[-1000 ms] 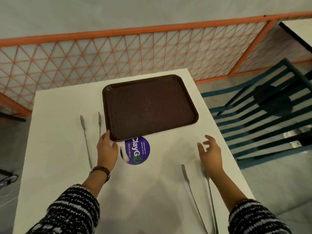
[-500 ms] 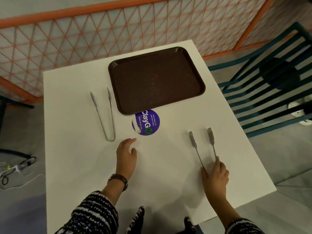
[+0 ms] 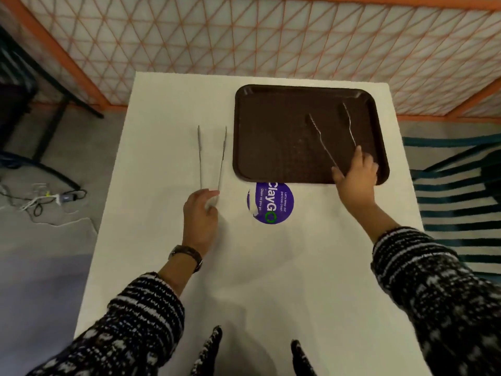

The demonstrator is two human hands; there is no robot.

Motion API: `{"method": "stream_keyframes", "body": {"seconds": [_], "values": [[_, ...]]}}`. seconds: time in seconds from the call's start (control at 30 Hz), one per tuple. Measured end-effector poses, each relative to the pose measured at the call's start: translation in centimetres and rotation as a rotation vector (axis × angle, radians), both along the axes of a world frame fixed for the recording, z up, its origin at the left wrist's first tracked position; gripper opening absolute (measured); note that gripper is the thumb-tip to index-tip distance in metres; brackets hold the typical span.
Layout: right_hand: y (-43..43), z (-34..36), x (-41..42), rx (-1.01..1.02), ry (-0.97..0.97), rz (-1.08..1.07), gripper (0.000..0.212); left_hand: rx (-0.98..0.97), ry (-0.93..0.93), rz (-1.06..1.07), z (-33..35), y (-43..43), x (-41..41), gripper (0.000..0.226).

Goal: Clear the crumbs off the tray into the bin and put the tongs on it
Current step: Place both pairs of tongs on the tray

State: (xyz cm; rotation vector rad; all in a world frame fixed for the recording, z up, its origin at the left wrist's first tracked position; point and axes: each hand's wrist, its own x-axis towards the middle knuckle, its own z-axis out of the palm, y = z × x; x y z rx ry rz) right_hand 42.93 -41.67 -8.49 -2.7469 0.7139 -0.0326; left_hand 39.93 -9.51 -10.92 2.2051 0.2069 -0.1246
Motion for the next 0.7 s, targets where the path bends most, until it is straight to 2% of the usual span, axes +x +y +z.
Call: {"method": "stream_keyframes", "body": {"seconds": [0.2, 0.43, 0.53, 0.63, 0.7], "values": [[-1.3, -2.5, 7.5, -0.007, 0.116, 0.036, 0.073, 0.016, 0.011, 0.124, -0.1, 0.0, 1.9, 0.041], [-1.1, -5.5, 7.7, -0.003, 0.140, 0.020, 0.077, 0.206, 0.178, 0.178, -2.8, -1.0, 3.9, 0.095], [-1.4, -4.9, 6.8, 0.011, 0.100, 0.000, 0.084, 0.225, 0.170, 0.141, -3.8, -1.1, 4.3, 0.093], [-2.0, -3.7, 5.1, 0.011, 0.028, 0.000, 0.078, 0.135, 0.113, 0.117, -4.3, -0.8, 4.7, 0.084], [-2.5, -3.1, 3.7, 0.023, -0.021, -0.005, 0.073, 0.044, 0.087, 0.175, -4.2, -1.2, 5.1, 0.082]]}}
